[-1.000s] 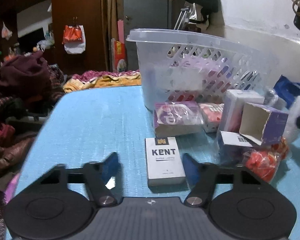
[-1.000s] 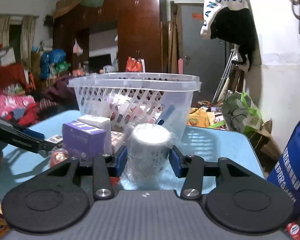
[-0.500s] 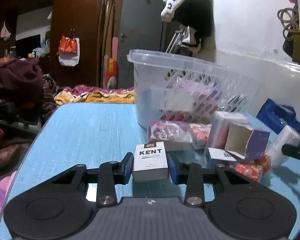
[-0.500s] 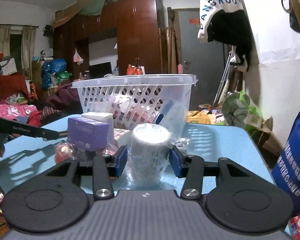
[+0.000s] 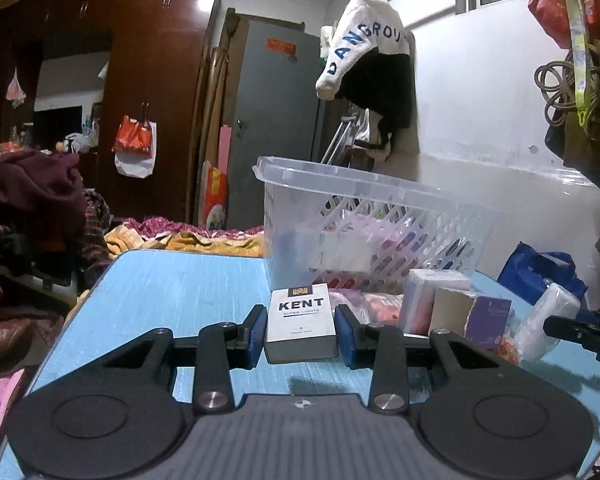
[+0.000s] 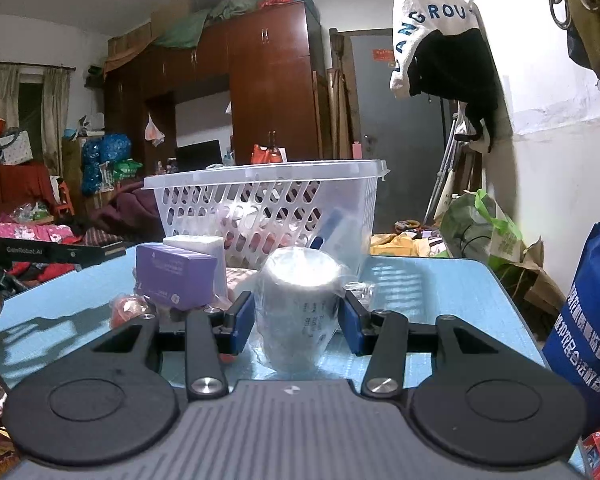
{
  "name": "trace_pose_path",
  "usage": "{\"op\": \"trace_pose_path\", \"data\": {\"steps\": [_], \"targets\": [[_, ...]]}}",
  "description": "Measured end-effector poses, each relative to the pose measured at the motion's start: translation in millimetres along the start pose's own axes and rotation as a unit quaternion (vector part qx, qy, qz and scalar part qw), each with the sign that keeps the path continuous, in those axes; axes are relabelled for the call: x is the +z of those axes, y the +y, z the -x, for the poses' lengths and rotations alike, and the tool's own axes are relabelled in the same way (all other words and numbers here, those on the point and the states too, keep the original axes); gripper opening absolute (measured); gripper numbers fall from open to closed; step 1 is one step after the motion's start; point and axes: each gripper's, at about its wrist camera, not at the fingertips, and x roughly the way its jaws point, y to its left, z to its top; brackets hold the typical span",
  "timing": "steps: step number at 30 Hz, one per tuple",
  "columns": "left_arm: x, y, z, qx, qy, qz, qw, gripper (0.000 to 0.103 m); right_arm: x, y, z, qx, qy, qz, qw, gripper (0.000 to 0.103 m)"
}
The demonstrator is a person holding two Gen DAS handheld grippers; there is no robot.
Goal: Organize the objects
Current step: 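Carry both items over the basket and release them inside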
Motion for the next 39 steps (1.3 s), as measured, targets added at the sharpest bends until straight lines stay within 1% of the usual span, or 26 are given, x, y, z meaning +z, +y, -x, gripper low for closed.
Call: {"op": "trace_pose_path", "data": {"steps": [4, 6, 8, 9, 10, 12, 13, 15, 17, 18, 20, 21, 24, 25, 26, 27, 28, 29, 30, 31, 33, 34, 35, 36, 38, 39], "targets": [[-1.5, 0.3, 6.9, -0.008, -0.022, -0.004, 0.9997, 0.041, -1.4, 1.5, 3.2, -0.001, -0.009, 0.005, 1.0, 0.049], [2.9, 0.8, 14.5, -0.035, -0.046, 0.0, 0.9983, 0.041, 2.8, 3.3, 10.3, 0.001, -0.023, 0.002, 1.0, 0.049], [25.6, -1.5, 17.3, -0.077, -0.063, 0.014, 0.9949, 0.041, 23.5, 7.8, 19.8, 0.03, -0.042, 0.001, 0.999, 0.049], [39.9, -4.9, 17.7, -0.088, -0.072, 0.015, 0.9934, 0.041, 36.9, 12.0, 21.9, 0.036, -0.052, 0.007, 0.998, 0.049], [56.7, -10.4, 16.8, -0.094, -0.079, 0.013, 0.9923, 0.041, 55.5, 19.0, 22.2, 0.033, -0.064, 0.021, 0.997, 0.049], [91.6, -25.4, 8.9, -0.092, -0.086, -0.001, 0.992, 0.041, 93.3, 33.2, 12.4, 0.011, -0.082, 0.058, 0.995, 0.049], [106.9, -31.7, 1.9, -0.086, -0.084, -0.002, 0.9928, 0.041, 109.0, 37.4, 3.6, 0.002, -0.086, 0.07, 0.994, 0.049], [130.5, -42.2, -15.9, -0.092, -0.068, 0.006, 0.9934, 0.041, 136.1, 39.9, -23.2, -0.003, -0.075, 0.076, 0.994, 0.049], [141.9, -52.7, -35.7, -0.079, -0.049, 0.004, 0.9956, 0.041, 150.2, 39.0, -50.9, -0.004, -0.054, 0.079, 0.995, 0.049], [144.2, -54.3, -46.6, -0.077, -0.034, 0.011, 0.9964, 0.041, 154.6, 38.8, -67.6, -0.015, -0.035, 0.083, 0.996, 0.049], [145.1, -53.1, -68.1, -0.086, -0.007, 0.03, 0.9959, 0.041, 155.0, 39.7, -87.1, -0.03, -0.018, 0.094, 0.995, 0.049], [145.0, -52.0, -75.4, -0.09, -0.001, 0.038, 0.9952, 0.041, 154.4, 39.4, -95.5, -0.034, -0.012, 0.1, 0.994, 0.049], [142.1, -50.2, -95.6, -0.076, 0.011, 0.047, 0.996, 0.041, 151.0, 34.8, -104.7, -0.028, -0.009, 0.094, 0.995, 0.049], [140.3, -49.5, -99.9, -0.073, 0.011, 0.049, 0.9961, 0.043, 149.8, 32.5, -106.1, -0.023, -0.005, 0.089, 0.996, 0.05], [138.3, -49.5, -102.4, -0.066, 0.007, 0.047, 0.9967, 0.05, 148.3, 30.3, -108.3, -0.019, 0.0, 0.083, 0.996, 0.057], [136.4, -49.8, -104.6, -0.055, 0.007, 0.04, 0.9977, 0.082, 148.4, 29.1, -109.2, -0.015, 0.007, 0.08, 0.997, 0.076], [132.8, -48.0, -103.2, -0.048, 0.011, 0.036, 0.9981, 0.103, 146.5, 29.4, -105.1, -0.024, 0.006, 0.077, 0.997, 0.088], [129.2, -44.5, -99.5, -0.052, 0.006, 0.041, 0.9978, 0.103, 142.8, 30.5, -94.8, -0.041, -0.008, 0.077, 0.996, 0.101], [125.3, -40.9, -91.9, -0.066, -0.001, 0.043, 0.9969, 0.103, 139.7, 31.6, -81.9, -0.048, -0.026, 0.082, 0.995, 0.103], [122.3, -41.1, -85.4, -0.071, -0.008, 0.042, 0.9966, 0.103, 134.8, 30.2, -68.9, -0.041, -0.04, 0.082, 0.995, 0.103], [108.4, -43.2, -59.7, -0.071, -0.034, 0.029, 0.9965, 0.103, 120.9, 21.3, -42.8, -0.011, -0.04, 0.059, 0.997, 0.103], [99.1, -46.3, -46.4, -0.075, -0.044, 0.018, 0.996, 0.103, 113.7, 17.0, -34.5, -0.007, -0.033, 0.05, 0.998, 0.103], [86.6, -49.3, -32.7, -0.077, -0.05, 0.009, 0.9958, 0.103, 102.7, 12.0, -26.3, -0.014, -0.021, 0.041, 0.999, 0.103], [74.2, -53.7, -21.6, -0.07, -0.049, -0.004, 0.9964, 0.103, 96.0, 6.8, -25.8, -0.022, -0.005, 0.032, 0.999, 0.103], [43.4, -64.4, -2.2, -0.043, -0.031, -0.032, 0.9981, 0.103, 73.5, -3.9, -28.6, -0.032, 0.053, 0.017, 0.998, 0.103], [32.4, -67.2, 2.8, -0.037, -0.025, -0.041, 0.9982, 0.103, 66.5, -8.6, -32.8, -0.034, 0.071, 0.017, 0.997, 0.103]]}}
